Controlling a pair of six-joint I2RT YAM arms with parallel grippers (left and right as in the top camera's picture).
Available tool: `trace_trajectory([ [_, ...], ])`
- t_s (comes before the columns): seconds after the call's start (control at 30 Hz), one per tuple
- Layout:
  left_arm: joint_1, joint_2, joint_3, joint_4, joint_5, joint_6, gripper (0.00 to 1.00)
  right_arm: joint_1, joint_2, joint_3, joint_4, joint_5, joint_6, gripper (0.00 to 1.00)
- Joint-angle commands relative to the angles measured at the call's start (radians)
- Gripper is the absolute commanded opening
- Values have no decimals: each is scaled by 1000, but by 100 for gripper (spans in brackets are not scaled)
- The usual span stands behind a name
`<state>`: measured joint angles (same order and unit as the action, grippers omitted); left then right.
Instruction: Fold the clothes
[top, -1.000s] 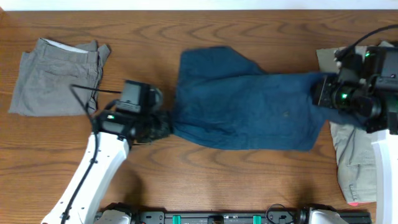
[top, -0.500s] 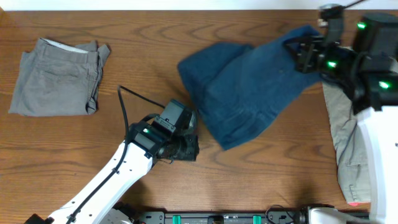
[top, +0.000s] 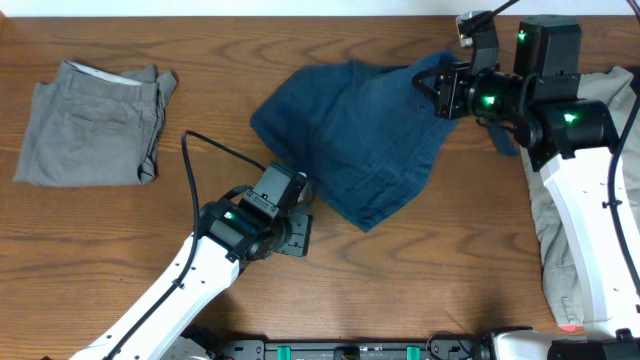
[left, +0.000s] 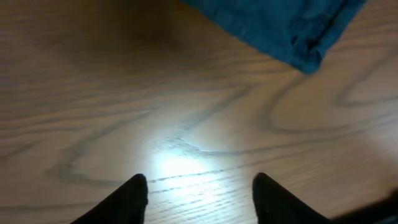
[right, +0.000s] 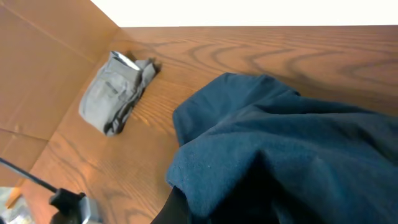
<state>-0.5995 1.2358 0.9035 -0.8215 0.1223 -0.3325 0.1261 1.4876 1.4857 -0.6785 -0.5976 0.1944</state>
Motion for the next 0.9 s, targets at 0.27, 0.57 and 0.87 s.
trace_trajectory([
  [0.27,64,-108,10,-31,-132,24,54,-59,-16,41,-12,459,30,1],
  [0.57,225,-224,10,-29,-132,20,54,18,-16,110,179,9,-57,1],
  [0.87,414,-261,10,15,-131,17,55,287,-2,109,-217,-154,-352,6],
])
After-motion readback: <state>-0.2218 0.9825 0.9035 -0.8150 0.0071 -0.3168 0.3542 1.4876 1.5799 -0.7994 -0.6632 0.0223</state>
